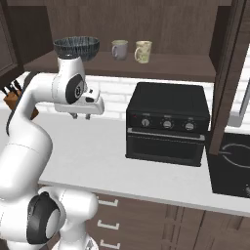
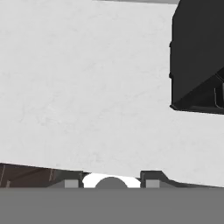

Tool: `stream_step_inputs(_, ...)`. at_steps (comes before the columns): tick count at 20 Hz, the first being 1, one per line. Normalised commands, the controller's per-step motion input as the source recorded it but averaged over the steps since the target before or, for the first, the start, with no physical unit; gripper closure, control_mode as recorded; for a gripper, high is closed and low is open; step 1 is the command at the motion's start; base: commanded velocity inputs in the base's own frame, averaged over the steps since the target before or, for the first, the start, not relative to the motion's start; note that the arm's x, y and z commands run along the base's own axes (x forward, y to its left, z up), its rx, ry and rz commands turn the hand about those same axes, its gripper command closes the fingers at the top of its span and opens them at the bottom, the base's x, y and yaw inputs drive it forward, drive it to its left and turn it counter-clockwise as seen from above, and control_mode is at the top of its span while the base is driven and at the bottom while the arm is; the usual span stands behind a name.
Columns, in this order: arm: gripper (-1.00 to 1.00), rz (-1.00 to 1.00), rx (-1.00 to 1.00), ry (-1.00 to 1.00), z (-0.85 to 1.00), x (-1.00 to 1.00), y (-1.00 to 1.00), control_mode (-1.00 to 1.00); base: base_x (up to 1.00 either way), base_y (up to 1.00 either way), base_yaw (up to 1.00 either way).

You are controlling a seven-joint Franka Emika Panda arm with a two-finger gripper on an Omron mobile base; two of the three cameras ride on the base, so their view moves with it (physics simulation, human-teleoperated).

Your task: Gather all objects into one cabinet and sort the glasses and bowls to opposite sides.

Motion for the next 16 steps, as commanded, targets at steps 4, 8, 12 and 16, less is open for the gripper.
stream_step_inputs(4,-1.0,0.0,0.0,0.0,-0.01,-0.3,-0.02,-1.0,0.0,0.0,0.0)
stream_step_inputs(8,-1.0,0.0,0.0,0.0,0.0,-0.14,0.0,1.0,-0.09,0.0,0.0)
stream_step_inputs(12,-1.0,0.0,0.0,0.0,0.0,0.0,0.0,1.0,-0.17,0.0,0.0)
stream_step_inputs(16,-1.0,0.0,0.0,0.0,0.0,0.0,0.0,1.0,-0.17,0.0,0.0)
